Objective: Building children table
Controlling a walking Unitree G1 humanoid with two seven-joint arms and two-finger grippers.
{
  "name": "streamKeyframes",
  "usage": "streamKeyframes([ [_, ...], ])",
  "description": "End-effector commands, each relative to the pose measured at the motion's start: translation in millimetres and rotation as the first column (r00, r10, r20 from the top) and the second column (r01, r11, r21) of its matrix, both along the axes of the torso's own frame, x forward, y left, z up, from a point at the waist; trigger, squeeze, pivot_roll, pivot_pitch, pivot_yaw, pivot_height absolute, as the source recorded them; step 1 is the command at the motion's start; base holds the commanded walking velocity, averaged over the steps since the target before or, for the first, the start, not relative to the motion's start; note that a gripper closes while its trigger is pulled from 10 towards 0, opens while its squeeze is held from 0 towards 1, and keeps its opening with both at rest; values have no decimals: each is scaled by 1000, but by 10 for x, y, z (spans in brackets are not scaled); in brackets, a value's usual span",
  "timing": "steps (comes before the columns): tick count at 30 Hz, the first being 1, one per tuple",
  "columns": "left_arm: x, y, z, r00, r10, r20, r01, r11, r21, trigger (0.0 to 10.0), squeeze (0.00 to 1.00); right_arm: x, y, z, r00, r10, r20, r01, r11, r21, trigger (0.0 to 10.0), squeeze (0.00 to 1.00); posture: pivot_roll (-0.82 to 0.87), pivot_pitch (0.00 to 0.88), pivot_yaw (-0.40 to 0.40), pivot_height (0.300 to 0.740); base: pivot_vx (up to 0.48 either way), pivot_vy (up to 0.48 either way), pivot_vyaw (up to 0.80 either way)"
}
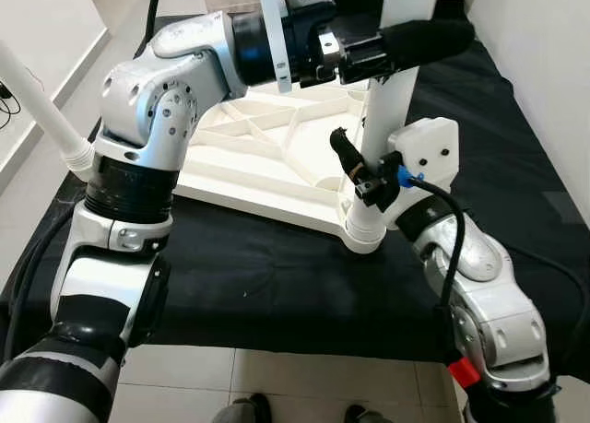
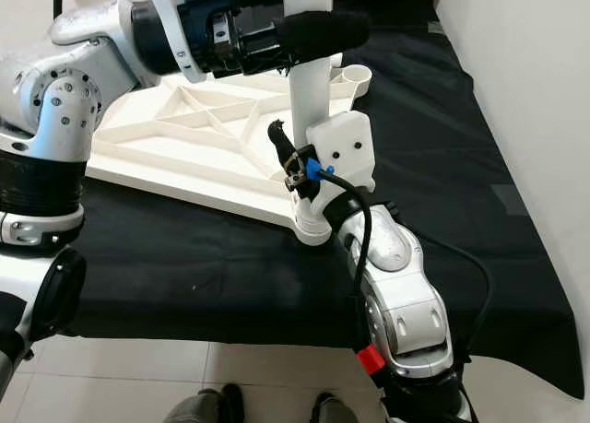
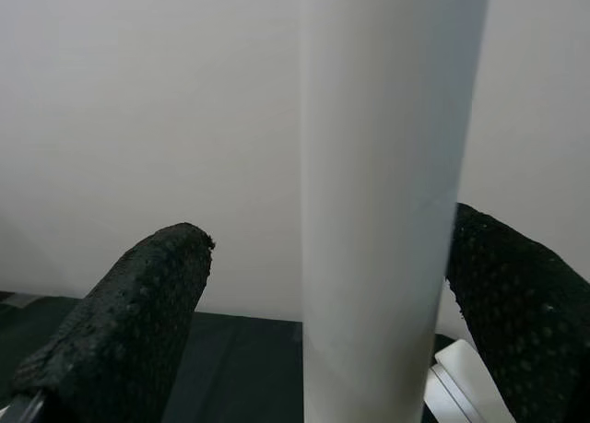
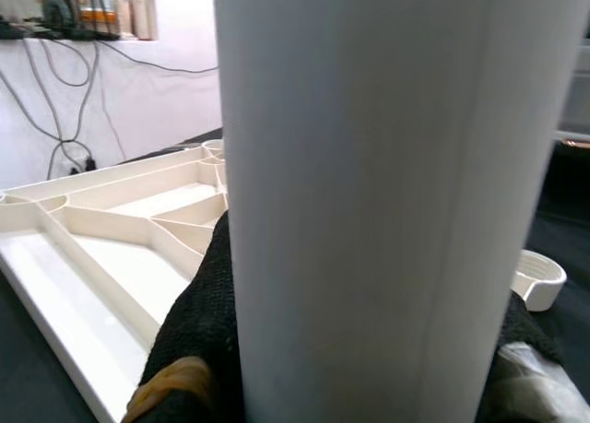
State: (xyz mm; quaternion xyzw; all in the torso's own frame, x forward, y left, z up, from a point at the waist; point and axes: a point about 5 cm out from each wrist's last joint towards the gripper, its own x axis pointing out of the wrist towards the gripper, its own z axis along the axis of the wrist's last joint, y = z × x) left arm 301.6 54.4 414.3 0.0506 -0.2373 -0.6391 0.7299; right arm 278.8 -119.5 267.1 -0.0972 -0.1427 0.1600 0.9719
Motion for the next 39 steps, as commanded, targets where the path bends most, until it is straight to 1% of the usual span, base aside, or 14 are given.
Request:
streamKeyframes([
  [1,-28,46,-1,1000,3,21,-3,1000,1,10000,0,104,-131,-537,947,-121,-297,110,992,-54,0,0,12,268,42,740,0,0,0],
  [3,-32,65,-14,1000,2,19,-2,1000,1,10000,0,98,-123,-537,946,-124,-299,113,992,-53,0,0,10,267,44,740,0,0,0],
  [6,-67,114,-76,999,-4,35,3,1000,28,10000,0,82,-96,-520,941,-146,-305,137,989,-51,0,0,9,266,46,740,0,0,0],
  [11,-90,133,-118,999,-1,52,-1,999,49,10000,0,82,-86,-506,940,-158,-304,150,987,-49,0,0,9,266,46,740,0,0,0],
  [13,-98,147,-189,998,10,62,-14,998,60,10000,0,96,-94,-494,938,-168,-303,162,986,-43,0,0,10,266,48,740,0,0,0],
  [18,-77,175,-243,998,23,62,-27,998,62,10000,0,109,-113,-484,936,-178,-303,175,984,-38,0,0,9,266,49,740,0,0,0],
  [19,-41,188,-260,997,39,65,-43,997,59,10000,0,109,-122,-480,932,-185,-311,185,982,-28,0,0,9,266,49,740,0,0,0],
  [23,-5,179,-255,997,50,66,-54,997,55,10000,0,106,-124,-478,930,-187,-317,192,981,-15,0,0,8,266,50,740,0,0,0],
  [24,41,124,-202,996,63,68,-66,997,49,10000,0,103,-128,-477,929,-188,-320,195,981,-10,0,0,8,267,52,740,0,0,0],
  [27,111,15,-90,993,94,73,-97,995,36,10000,0,96,-138,-464,931,-186,-314,201,979,15,0,0,8,268,53,740,0,0,0],
  [30,122,2,-64,992,104,71,-106,994,23,10000,0,88,-156,-452,935,-181,-304,202,979,39,0,0,8,267,53,740,0,0,0],
  [39,141,19,-60,994,95,58,-96,995,2,10000,0,35,-154,-412,944,-172,-282,193,980,48,0,0,-2,268,65,740,0,0,0],
])
